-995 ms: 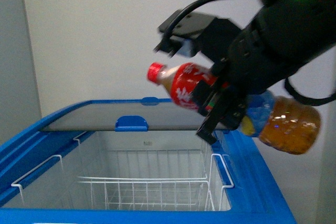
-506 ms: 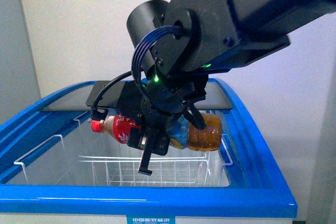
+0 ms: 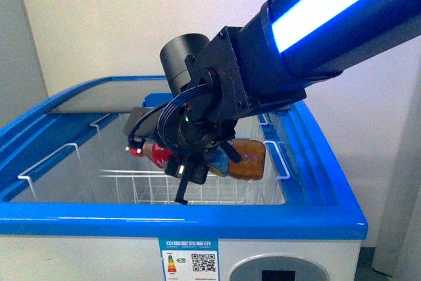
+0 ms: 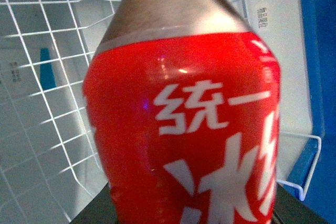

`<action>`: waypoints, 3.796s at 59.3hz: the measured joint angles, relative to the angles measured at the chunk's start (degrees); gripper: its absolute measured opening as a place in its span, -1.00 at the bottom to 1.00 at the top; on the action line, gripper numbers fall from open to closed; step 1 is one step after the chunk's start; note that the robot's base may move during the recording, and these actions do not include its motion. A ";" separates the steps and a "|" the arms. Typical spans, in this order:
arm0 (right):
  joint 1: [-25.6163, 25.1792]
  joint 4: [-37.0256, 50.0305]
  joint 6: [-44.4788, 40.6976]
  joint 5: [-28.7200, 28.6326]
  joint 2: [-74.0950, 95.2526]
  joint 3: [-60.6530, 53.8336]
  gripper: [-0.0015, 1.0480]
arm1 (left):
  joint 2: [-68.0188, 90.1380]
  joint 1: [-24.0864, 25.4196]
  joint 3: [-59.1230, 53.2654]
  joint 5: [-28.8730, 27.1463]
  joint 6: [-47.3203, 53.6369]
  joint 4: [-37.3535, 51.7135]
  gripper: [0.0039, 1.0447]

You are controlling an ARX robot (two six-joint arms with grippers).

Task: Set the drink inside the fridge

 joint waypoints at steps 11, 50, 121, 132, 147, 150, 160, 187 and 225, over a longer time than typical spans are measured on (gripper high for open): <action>-0.07 5.18 0.02 1.79 4.33 1.14 -0.28 | 0.00 0.00 0.00 0.00 0.00 0.00 -0.96; 0.04 14.95 9.33 -0.07 -6.64 -11.76 0.86 | -0.02 0.00 0.00 0.00 -0.02 0.00 -0.96; -14.58 16.11 56.06 0.74 -114.71 -98.31 -0.74 | -0.04 0.00 0.00 0.00 -0.02 0.00 -0.96; -19.65 15.80 55.41 -4.09 -118.36 -101.48 -0.95 | -0.04 0.00 0.00 0.00 0.00 0.00 -0.96; -29.40 9.14 55.41 -13.18 -126.57 -104.28 -0.95 | -0.04 0.00 0.00 -0.07 -0.02 0.00 -0.96; -29.57 7.85 55.39 -13.86 -129.39 -105.02 -0.95 | -0.04 0.00 0.00 0.04 -0.02 0.00 -0.96; -29.70 7.85 55.39 -13.75 -130.53 -105.63 -0.95 | -0.04 0.00 0.00 0.00 0.00 0.00 -0.96; -29.70 8.07 55.25 -13.81 -133.39 -108.15 -0.54 | -0.04 0.00 0.00 0.00 -0.04 0.00 -0.46; -29.70 8.07 55.25 -13.81 -133.41 -108.15 0.86 | -0.04 0.00 0.00 0.00 -0.04 0.00 0.85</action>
